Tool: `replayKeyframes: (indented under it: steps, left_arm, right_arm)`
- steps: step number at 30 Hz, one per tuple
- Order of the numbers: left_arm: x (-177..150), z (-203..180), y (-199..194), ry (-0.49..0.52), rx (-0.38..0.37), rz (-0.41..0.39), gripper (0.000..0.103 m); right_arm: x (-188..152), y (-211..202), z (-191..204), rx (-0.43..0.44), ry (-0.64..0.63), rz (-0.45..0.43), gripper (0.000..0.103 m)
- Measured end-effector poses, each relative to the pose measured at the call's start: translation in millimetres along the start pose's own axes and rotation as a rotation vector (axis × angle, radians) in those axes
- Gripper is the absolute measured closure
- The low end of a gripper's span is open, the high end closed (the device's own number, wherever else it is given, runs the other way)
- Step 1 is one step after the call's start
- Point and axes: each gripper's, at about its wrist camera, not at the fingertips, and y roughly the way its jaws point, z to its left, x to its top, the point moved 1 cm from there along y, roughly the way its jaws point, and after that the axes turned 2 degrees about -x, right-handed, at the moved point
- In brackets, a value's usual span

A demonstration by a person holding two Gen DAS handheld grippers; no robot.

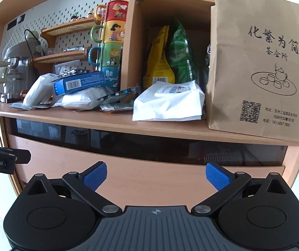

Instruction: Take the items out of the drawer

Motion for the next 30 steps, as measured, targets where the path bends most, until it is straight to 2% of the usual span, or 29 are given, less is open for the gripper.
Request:
replayKeyframes:
  steps: [15,30]
  left_arm:
    - [1.9,6.2,5.8,-0.044,-0.011,-0.015,0.000]
    - [4.1,1.9,23.1,-0.035,-0.023,-0.006,0.000]
  right_arm:
    - [-4.4,7.5,5.2,0.031,-0.006,0.005,0.000]
    - [-4.4,30.2,4.5,0.055,-0.047,0.021,0.000]
